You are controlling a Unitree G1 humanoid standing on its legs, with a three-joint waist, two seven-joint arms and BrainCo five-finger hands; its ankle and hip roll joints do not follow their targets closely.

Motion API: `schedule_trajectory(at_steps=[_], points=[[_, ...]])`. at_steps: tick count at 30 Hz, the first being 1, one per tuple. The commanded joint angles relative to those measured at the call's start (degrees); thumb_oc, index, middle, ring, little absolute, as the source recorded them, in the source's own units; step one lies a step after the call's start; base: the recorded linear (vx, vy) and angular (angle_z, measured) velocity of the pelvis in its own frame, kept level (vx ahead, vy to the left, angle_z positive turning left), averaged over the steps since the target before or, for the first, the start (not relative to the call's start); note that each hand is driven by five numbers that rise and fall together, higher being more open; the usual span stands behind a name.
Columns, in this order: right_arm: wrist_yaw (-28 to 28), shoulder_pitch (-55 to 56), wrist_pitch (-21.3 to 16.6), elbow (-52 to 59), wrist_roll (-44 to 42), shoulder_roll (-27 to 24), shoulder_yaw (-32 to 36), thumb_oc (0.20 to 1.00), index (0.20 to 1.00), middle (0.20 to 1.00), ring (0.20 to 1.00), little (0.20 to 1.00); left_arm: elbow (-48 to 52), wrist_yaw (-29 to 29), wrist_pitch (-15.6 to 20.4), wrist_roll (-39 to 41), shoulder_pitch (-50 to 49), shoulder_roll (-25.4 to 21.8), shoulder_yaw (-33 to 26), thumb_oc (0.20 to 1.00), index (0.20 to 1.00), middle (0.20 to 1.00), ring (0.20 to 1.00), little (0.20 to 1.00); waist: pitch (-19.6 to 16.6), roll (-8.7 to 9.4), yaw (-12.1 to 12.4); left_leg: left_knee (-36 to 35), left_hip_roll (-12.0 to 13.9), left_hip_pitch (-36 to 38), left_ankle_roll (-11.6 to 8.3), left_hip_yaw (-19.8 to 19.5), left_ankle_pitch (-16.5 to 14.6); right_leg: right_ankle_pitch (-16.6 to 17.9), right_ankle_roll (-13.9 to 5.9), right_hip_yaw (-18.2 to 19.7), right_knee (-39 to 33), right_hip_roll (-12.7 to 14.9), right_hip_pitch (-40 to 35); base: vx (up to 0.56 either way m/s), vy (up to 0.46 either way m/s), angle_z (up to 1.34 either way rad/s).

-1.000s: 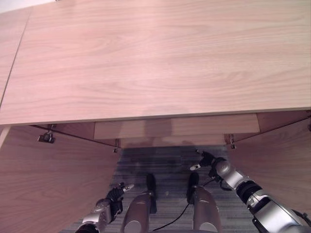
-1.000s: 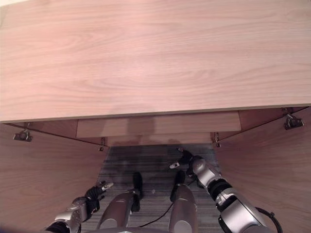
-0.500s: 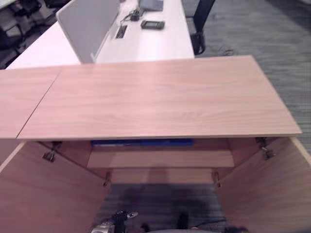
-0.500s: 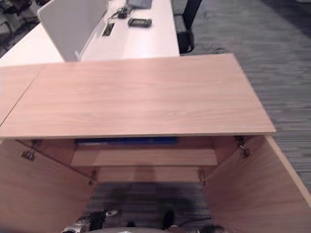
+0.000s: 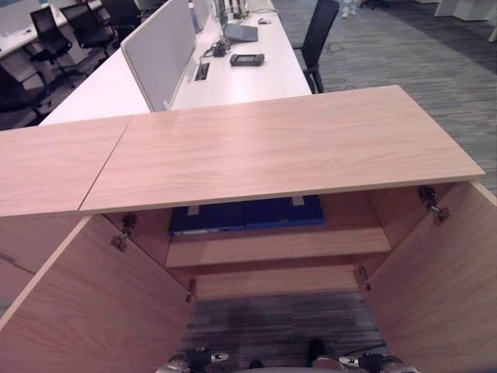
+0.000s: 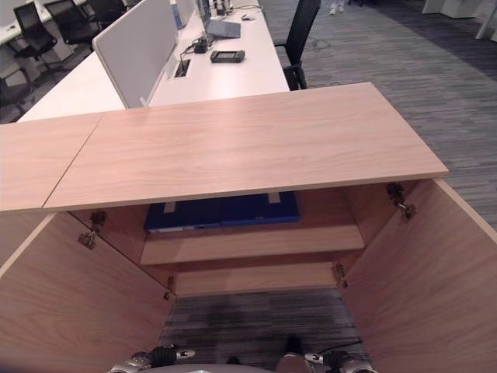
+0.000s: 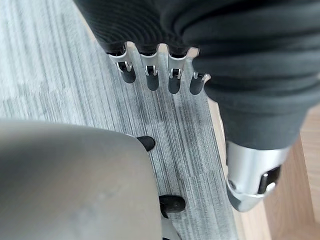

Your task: Put the empty folder in the office cabinet

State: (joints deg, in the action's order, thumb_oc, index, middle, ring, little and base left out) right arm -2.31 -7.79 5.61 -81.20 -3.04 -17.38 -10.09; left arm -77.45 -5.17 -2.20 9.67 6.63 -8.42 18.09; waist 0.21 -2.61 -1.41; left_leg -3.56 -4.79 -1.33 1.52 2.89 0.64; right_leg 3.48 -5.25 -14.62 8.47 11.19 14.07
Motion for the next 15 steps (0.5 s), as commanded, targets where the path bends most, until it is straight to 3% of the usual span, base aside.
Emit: schedule_trajectory(at_steps=[1,4,7,12,13,15], points=[[0.9,-2.2,1.3,-3.3,-1.3,0.0,0.4,1.0,1.0,1.0,1.0,1.0,-0.4,-0.3,0.4,-2.4,0.0,0.2,-1.0,1.0,1.0,1.0,1.0,1.0,3.3,2.64,-0.6,-1.4,-1.8,3.3,-1.44,-0.6,-2.9,9.2,-6.16,0.2,-13.0,-1.4,0.0,-0.06,0.052,-0.02],[1.3,-2.0,1.5,-3.4,-2.4,-0.5,2.5,1.0,1.0,1.0,1.0,1.0,-1.4,-0.3,0.0,-2.5,-0.9,0.0,-2.2,1.0,1.0,1.0,1.0,1.0,4.9,1.75,-0.6,-1.4,-0.7,3.8,-1.24,1.2,-2.3,7.4,-6.54,-2.7,-9.3,0.7,1.0,-0.17,0.041,-0.09],[1.8,-0.9,1.4,-3.8,-4.1,-0.6,4.5,1.0,1.0,1.0,1.0,1.0,-3.3,0.4,-0.6,-2.9,-2.0,-0.5,-4.7,1.0,1.0,1.0,1.0,1.0,5.8,0.33,-0.3,-1.4,1.6,4.4,-1.44,3.5,-2.6,4.0,-5.1,-5.8,-4.3,4.1,-0.3,-0.14,-0.024,-0.6],[2.9,1.4,1.0,-4.2,-5.4,-0.7,7.5,1.0,1.0,1.0,1.0,1.0,-5.4,2.0,-0.6,-2.9,-2.5,-1.5,-8.1,1.0,1.0,1.0,1.0,1.0,4.2,0.49,0.0,-1.4,2.9,4.4,-1.37,5.9,-3.2,4.3,-5.56,-3.3,-2.4,8.8,-3.9,-0.02,-0.057,-0.69],[3.1,1.9,1.0,-4.2,-5.7,-0.3,7.9,1.0,1.0,1.0,1.0,1.0,-5.8,2.6,-0.6,-2.9,-2.4,-1.8,-8.4,1.0,1.0,1.0,1.0,1.0,3.5,0.93,-0.1,-1.4,3.0,4.1,-1.37,6.2,-3.2,4.8,-5.8,-1.9,-2.6,9.8,-4.5,0.11,-0.153,-0.32],[3.1,3.8,1.0,-3.8,-6.6,1.1,8.4,1.0,1.0,1.0,1.0,1.0,-6.4,3.8,-0.4,-3.6,-2.1,-2.5,-9.3,1.0,1.0,1.0,1.0,1.0,1.8,2.98,-0.6,-1.4,2.6,4.2,-1.54,7.2,-3.8,5.3,-6.86,3.0,-5.5,8.9,-6.6,0.12,-0.159,-0.16]])
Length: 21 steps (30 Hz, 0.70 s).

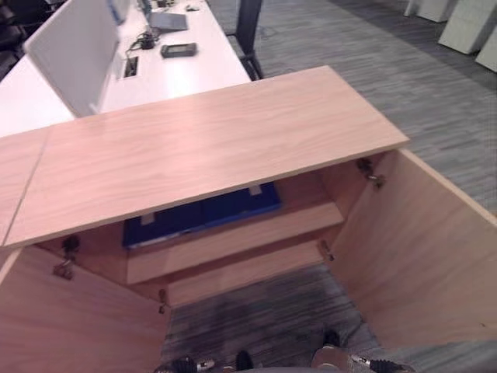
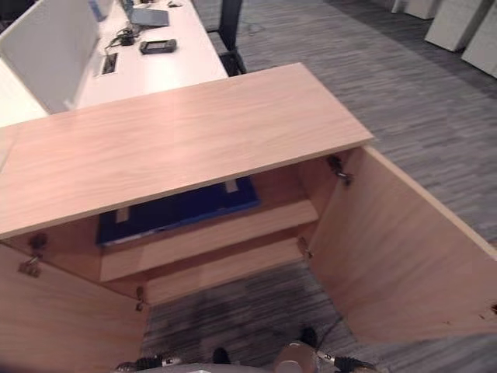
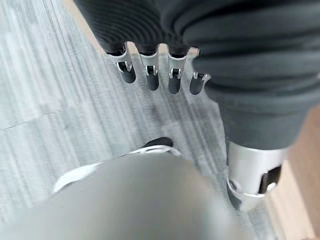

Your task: Put the empty folder in the office cabinet

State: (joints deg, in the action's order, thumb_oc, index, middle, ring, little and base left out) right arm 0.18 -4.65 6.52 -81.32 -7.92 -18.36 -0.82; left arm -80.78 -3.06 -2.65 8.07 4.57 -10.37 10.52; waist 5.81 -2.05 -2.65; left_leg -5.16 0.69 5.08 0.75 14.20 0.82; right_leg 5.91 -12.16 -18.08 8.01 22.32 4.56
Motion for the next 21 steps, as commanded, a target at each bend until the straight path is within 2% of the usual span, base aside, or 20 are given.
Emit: schedule_trajectory(at_steps=[1,5,9,13,21], points=[[0.7,1.0,0.2,-3.8,-2.1,2.3,-0.8,1.0,1.0,1.0,1.0,1.0,-3.0,1.7,0.1,-2.3,0.1,-0.9,-2.0,1.0,1.0,1.0,1.0,1.0,-4.4,3.05,0.6,0.2,-3.1,-2.7,-0.76,-3.8,-3.9,3.0,-0.37,8.0,-6.7,-3.2,2.9,0.07,-0.125,-0.18],[1.5,2.1,0.1,-3.3,-3.0,3.0,-1.1,1.0,1.0,1.0,1.0,1.0,-3.1,2.0,0.1,-2.5,0.2,-1.6,-2.6,1.0,1.0,1.0,1.0,1.0,-5.5,3.91,0.0,0.2,-1.9,-2.7,-1.49,-3.0,-3.8,2.8,-0.85,9.6,-10.9,-6.8,2.0,0.07,-0.153,-0.44],[2.5,2.7,-0.6,-2.1,-3.7,3.0,-1.4,1.0,1.0,1.0,1.0,1.0,-2.7,1.8,0.4,-2.8,0.4,-1.2,-2.1,1.0,1.0,1.0,1.0,1.0,-6.3,3.92,-0.7,0.2,-0.4,-2.2,-2.3,-2.7,-3.8,2.0,-0.21,9.7,-12.5,-9.1,0.9,0.06,-0.12,-0.23],[4.2,3.3,-1.7,-0.6,-5.1,2.5,-1.7,1.0,1.0,1.0,1.0,1.0,-1.9,2.0,0.7,-3.8,1.0,-0.7,-0.3,1.0,1.0,1.0,1.0,1.0,-7.2,3.6,-1.9,0.2,2.5,-1.6,-3.75,-1.7,-3.5,-0.3,0.94,10.2,-13.0,-12.5,0.2,0.07,-0.151,-0.05],[4.1,4.7,-1.9,-0.9,-5.9,2.4,-1.9,1.0,1.0,1.0,1.0,1.0,-2.6,1.9,0.4,-4.9,1.0,-1.0,-0.2,1.0,1.0,1.0,1.0,1.0,-8.0,3.32,-2.9,0.2,4.7,-0.6,-5.03,-0.4,-3.1,-2.4,1.96,10.6,-13.0,-15.0,-0.9,0.04,-0.082,-0.17]])
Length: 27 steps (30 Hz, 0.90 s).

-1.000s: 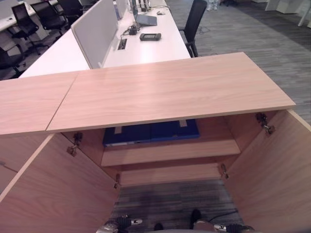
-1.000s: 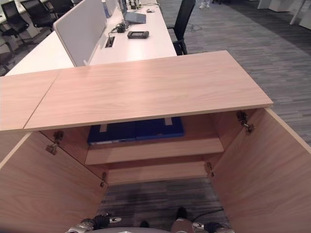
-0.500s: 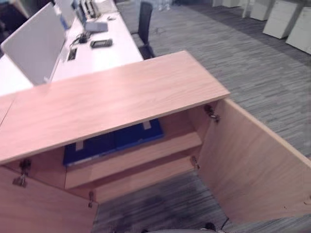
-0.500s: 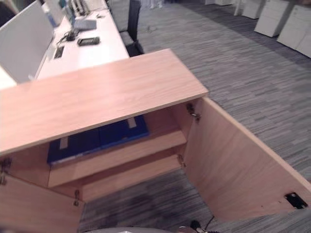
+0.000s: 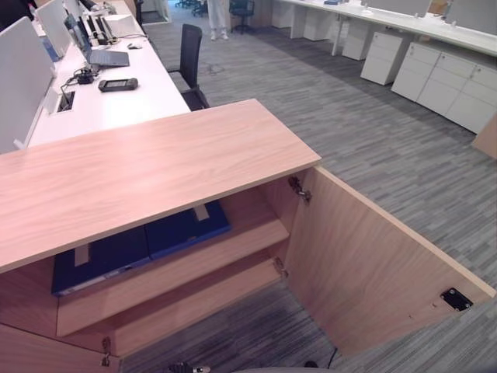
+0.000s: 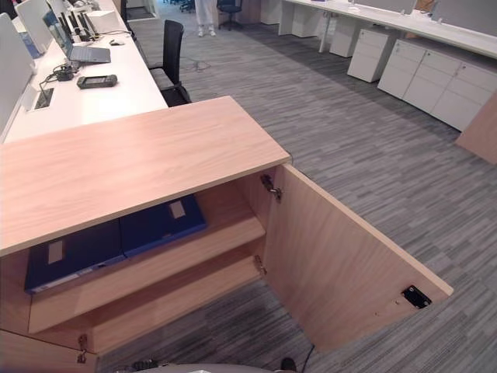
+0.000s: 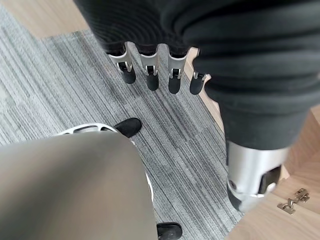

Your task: Put the empty folder in the office cabinet

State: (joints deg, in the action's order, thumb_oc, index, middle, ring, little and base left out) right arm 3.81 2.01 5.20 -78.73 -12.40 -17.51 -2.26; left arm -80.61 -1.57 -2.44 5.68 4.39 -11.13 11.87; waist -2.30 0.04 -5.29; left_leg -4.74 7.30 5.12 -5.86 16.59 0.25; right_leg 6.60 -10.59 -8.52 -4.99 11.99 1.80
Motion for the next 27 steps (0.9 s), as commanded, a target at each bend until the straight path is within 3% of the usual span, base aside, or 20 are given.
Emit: schedule_trajectory(at_steps=[1,5,10,11,12,15,20,27], points=[[0.3,-1.6,-0.6,-3.6,-1.3,1.6,-0.6,1.0,1.0,1.0,1.0,1.0,-2.9,0.3,0.1,-2.6,1.1,-0.3,-1.5,1.0,1.0,1.0,1.0,1.0,0.1,1.22,-0.3,-0.3,-1.7,-0.5,1.47,-2.7,-2.5,-3.2,0.48,1.1,0.0,-4.8,1.7,0.04,-0.088,-0.06],[-0.4,0.4,-0.6,-4.3,-1.0,2.3,-1.1,1.0,1.0,1.0,1.0,1.0,-3.4,-0.3,0.1,-2.8,1.0,-0.4,-1.5,1.0,1.0,1.0,1.0,1.0,-0.1,1.2,-1.0,-0.2,-0.8,0.0,0.83,-2.4,-2.2,-4.3,1.03,1.5,0.0,-5.7,0.8,0.04,-0.091,-0.05],[-1.1,0.8,-0.3,-4.3,-1.9,2.2,-1.8,1.0,1.0,1.0,1.0,1.0,-4.6,-0.1,-0.5,-1.8,2.7,-0.9,-2.1,1.0,1.0,1.0,1.0,1.0,1.3,2.06,-2.2,5.4,0.0,-1.9,0.59,-3.3,-3.4,-4.5,2.19,2.7,1.9,-5.7,1.1,-0.06,-0.07,-0.06],[-1.0,0.5,-0.5,-3.1,-1.5,1.3,-2.5,1.0,1.0,1.0,1.0,1.0,-4.5,0.6,-0.5,-0.9,3.7,-1.6,-2.8,1.0,1.0,1.0,1.0,1.0,2.6,3.02,-1.8,11.3,-1.5,-2.6,1.23,-5.7,-7.5,-4.6,2.94,4.0,4.6,-5.5,2.4,-0.18,0.009,-0.22],[-0.8,1.7,-0.7,-1.1,-1.1,0.4,-2.2,1.0,1.0,1.0,1.0,1.0,-3.7,0.7,0.1,0.6,5.0,-1.7,-2.8,1.0,1.0,1.0,1.0,1.0,2.8,3.15,-2.4,11.7,-3.6,-1.7,1.94,-7.8,-8.9,-4.2,3.21,3.8,5.2,-6.3,3.8,-0.2,0.026,-0.43],[-0.3,3.1,-0.7,2.1,-0.6,-0.1,-1.0,1.0,1.0,1.0,1.0,1.0,-1.7,0.4,0.2,-0.5,6.2,-1.4,-0.5,1.0,1.0,1.0,1.0,1.0,2.2,2.58,-3.3,7.0,-4.8,-0.8,3.02,-7.8,-8.2,-1.4,2.5,3.6,4.6,-6.1,6.0,-0.15,0.087,-0.35],[0.1,4.1,-1.3,7.6,-1.8,1.2,-0.3,1.0,1.0,1.0,1.0,1.0,-0.9,0.1,0.5,-0.3,7.7,-1.5,1.0,1.0,1.0,1.0,1.0,1.0,3.6,3.87,-3.8,1.0,-8.4,-2.0,4.37,-9.6,-5.1,4.0,0.21,4.3,3.3,-4.3,10.9,-0.18,0.098,0.11],[0.4,7.0,-2.0,13.2,-2.3,2.6,1.4,1.0,1.0,1.0,1.0,1.0,-1.8,0.3,0.6,-1.9,6.4,-3.5,-1.3,1.0,1.0,1.0,1.0,1.0,5.2,5.56,-4.3,-0.3,-10.2,-1.9,5.04,-7.3,-4.5,7.4,-1.74,5.1,1.4,-3.2,13.6,-0.12,0.089,-0.08]])
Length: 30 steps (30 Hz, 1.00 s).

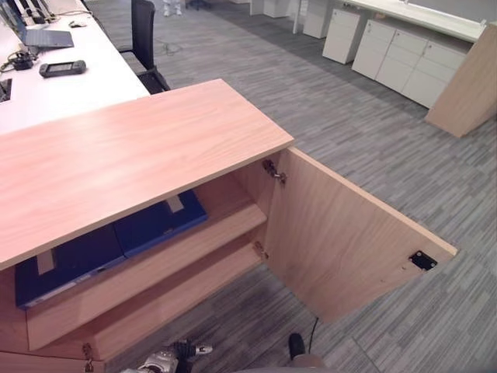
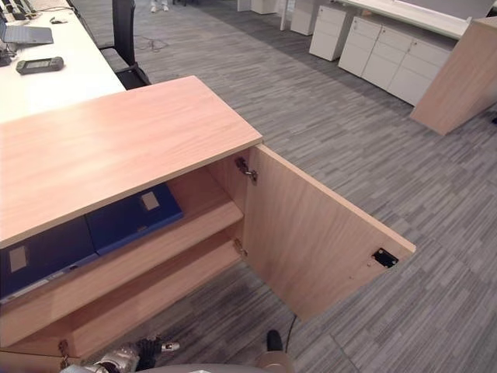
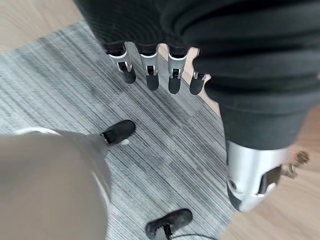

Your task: Put the empty folder in the office cabinet

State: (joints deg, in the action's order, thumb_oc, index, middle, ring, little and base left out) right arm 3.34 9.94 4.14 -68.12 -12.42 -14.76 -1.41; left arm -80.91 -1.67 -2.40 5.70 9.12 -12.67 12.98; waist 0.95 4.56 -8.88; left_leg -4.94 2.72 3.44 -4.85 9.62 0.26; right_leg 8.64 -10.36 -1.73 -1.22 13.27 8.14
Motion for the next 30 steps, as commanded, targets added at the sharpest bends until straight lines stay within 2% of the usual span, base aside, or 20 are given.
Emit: schedule_trajectory(at_steps=[1,5,7,9,11,12,19,20,24,30], points=[[0.9,-0.5,-1.1,4.0,-2.7,0.1,1.0,1.0,1.0,1.0,1.0,1.0,-1.4,0.4,0.7,-2.0,1.5,-2.1,-2.8,1.0,1.0,1.0,1.0,1.0,2.1,1.2,-0.8,-0.1,-5.7,-0.2,4.15,0.1,-4.5,5.4,-2.16,-1.6,-2.5,-4.4,7.4,-0.1,0.064,-0.39],[1.0,0.1,-2.1,5.8,-4.5,-0.1,2.5,1.0,1.0,1.0,1.0,1.0,-1.2,0.7,0.8,-1.7,0.7,-2.4,-4.1,1.0,1.0,1.0,1.0,1.0,3.6,0.91,-1.1,-0.1,-5.6,-0.1,4.49,1.5,-4.2,4.9,-2.85,-1.5,-1.0,-3.7,8.5,-0.12,0.043,-0.37],[2.0,-2.0,-3.4,3.7,-7.0,-1.7,5.0,1.0,1.0,1.0,1.0,1.0,-0.8,1.1,0.9,-0.4,-0.3,-1.7,-5.6,1.0,1.0,1.0,1.0,1.0,5.2,-1.45,-0.8,-0.1,-4.1,-0.4,4.77,2.8,-3.9,1.3,-1.84,-2.0,3.9,-1.5,7.5,-0.16,0.035,-0.47],[2.7,-3.9,-3.7,1.0,-7.9,-3.6,7.2,1.0,1.0,1.0,1.0,1.0,-1.1,0.6,1.1,1.0,-1.4,-1.3,-6.2,1.0,1.0,1.0,1.0,1.0,4.9,-2.43,-0.6,-0.1,-3.5,-0.8,4.78,3.8,-3.7,0.3,-1.38,-1.6,6.0,0.0,6.6,-0.06,0.035,-0.24],[3.3,-4.5,-3.7,0.3,-8.5,-4.7,8.5,1.0,1.0,1.0,1.0,1.0,-1.6,0.3,1.1,1.8,-1.5,-1.0,-6.4,1.0,1.0,1.0,1.0,1.0,4.4,-2.43,-0.4,0.1,-3.9,-1.0,4.95,4.3,-3.8,0.4,-1.58,-2.0,4.8,1.0,4.5,0.01,0.026,-0.19],[4.4,-6.0,-3.9,-1.0,-8.6,-5.9,9.8,1.0,1.0,1.0,1.0,1.0,-2.5,0.0,1.0,2.3,-2.5,-0.5,-7.1,1.0,1.0,1.0,1.0,1.0,2.8,-2.12,0.0,0.1,-4.2,-1.0,4.89,5.6,-4.0,0.6,-2.03,-2.3,3.3,1.2,3.7,0.04,-0.017,-0.4],[7.3,-6.4,-5.6,1.9,-8.5,-10.6,13.3,1.0,1.0,1.0,1.0,1.0,-2.8,-0.2,0.9,2.3,-5.1,0.5,-9.4,1.0,1.0,1.0,1.0,1.0,-1.2,-2.38,0.0,0.0,-3.2,2.3,4.66,7.0,-5.5,0.2,-2.22,-2.2,-2.4,-2.9,-0.2,0.12,-0.038,-0.21],[7.4,-6.2,-5.5,2.0,-8.5,-10.6,13.4,1.0,1.0,1.0,1.0,1.0,-2.7,-0.2,0.9,2.3,-5.2,0.6,-9.4,1.0,1.0,1.0,1.0,1.0,-1.1,-2.43,0.0,0.0,-3.2,2.4,4.64,7.0,-5.6,0.2,-2.22,-2.2,-2.4,-2.9,-0.4,0.08,-0.036,-0.2],[9.1,-4.4,-7.6,15.1,-5.1,-13.4,14.6,1.0,1.0,1.0,1.0,1.0,-2.1,0.2,1.0,1.2,-5.0,1.2,-9.5,1.0,1.0,1.0,1.0,1.0,-2.1,-2.7,-1.1,-0.1,-1.9,3.7,3.96,6.9,-6.0,-1.1,-1.73,-1.9,-3.2,-4.3,-1.9,0.06,-0.045,-0.1],[9.5,-4.8,-8.5,19.8,-3.5,-15.1,15.3,1.0,1.0,1.0,1.0,1.0,-1.8,0.4,0.9,0.6,-4.8,1.5,-9.0,1.0,1.0,1.0,1.0,1.0,-2.3,-3.11,-1.2,-0.1,-1.4,3.7,3.6,6.8,-5.9,-1.8,-1.34,-1.9,-3.5,-4.8,-2.5,0.02,-0.017,-0.08]])
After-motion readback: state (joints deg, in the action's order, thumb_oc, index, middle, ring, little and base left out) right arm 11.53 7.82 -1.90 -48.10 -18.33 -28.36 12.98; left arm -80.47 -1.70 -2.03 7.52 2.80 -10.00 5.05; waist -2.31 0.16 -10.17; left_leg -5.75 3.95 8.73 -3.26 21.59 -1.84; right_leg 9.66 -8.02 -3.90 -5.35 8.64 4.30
